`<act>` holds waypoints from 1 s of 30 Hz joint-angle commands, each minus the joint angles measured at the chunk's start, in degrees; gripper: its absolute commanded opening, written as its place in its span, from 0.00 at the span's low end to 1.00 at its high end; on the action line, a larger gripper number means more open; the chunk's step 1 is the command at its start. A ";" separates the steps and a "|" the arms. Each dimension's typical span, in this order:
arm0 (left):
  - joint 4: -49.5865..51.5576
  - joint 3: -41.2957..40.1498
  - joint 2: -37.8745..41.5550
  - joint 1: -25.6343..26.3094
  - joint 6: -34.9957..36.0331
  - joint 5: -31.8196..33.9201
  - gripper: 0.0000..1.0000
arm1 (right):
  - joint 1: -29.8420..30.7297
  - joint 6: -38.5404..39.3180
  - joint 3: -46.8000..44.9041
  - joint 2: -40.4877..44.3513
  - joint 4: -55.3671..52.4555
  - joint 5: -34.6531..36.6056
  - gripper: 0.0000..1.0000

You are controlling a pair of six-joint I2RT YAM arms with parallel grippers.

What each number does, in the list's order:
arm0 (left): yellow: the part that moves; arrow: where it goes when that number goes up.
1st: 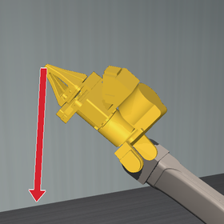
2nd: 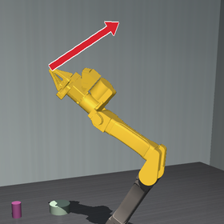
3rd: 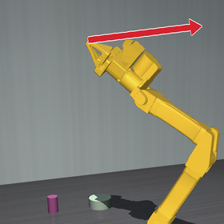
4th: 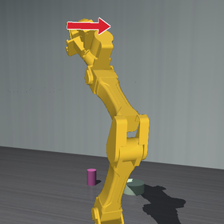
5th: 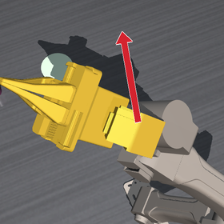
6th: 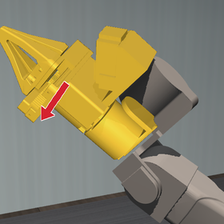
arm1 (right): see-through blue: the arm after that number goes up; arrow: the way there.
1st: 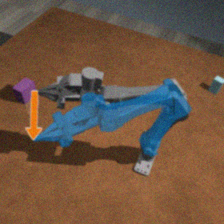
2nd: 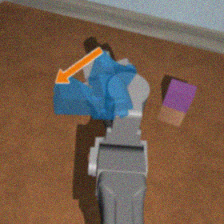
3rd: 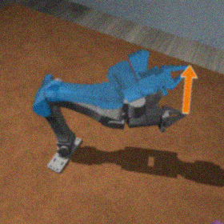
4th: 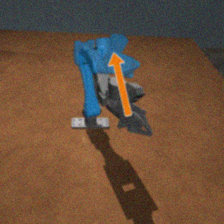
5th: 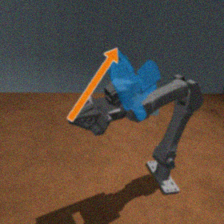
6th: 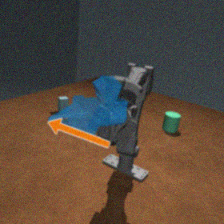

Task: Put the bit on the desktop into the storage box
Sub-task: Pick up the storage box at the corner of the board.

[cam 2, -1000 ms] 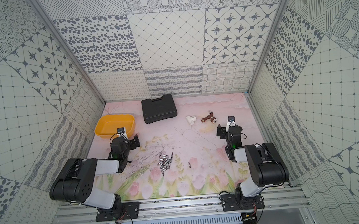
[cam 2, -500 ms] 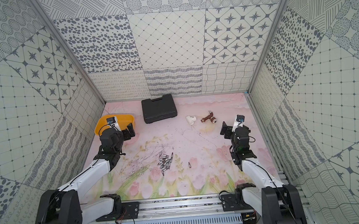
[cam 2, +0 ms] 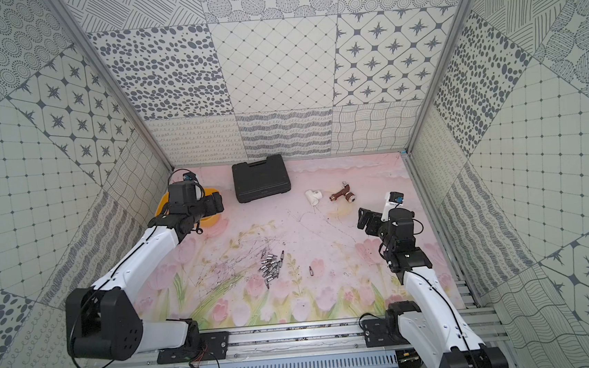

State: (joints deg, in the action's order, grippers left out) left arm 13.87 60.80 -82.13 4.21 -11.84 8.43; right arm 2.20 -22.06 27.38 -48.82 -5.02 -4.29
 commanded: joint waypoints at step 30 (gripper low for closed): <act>29.99 29.40 -35.22 -1.32 8.20 0.28 0.23 | -0.08 -2.94 6.64 -7.30 -6.14 -6.09 0.97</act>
State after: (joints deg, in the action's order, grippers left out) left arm 40.12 89.80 -116.81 3.36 -4.49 7.77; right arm 2.20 -24.05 32.36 -55.88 -12.27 -10.07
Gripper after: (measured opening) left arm 0.274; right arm 0.965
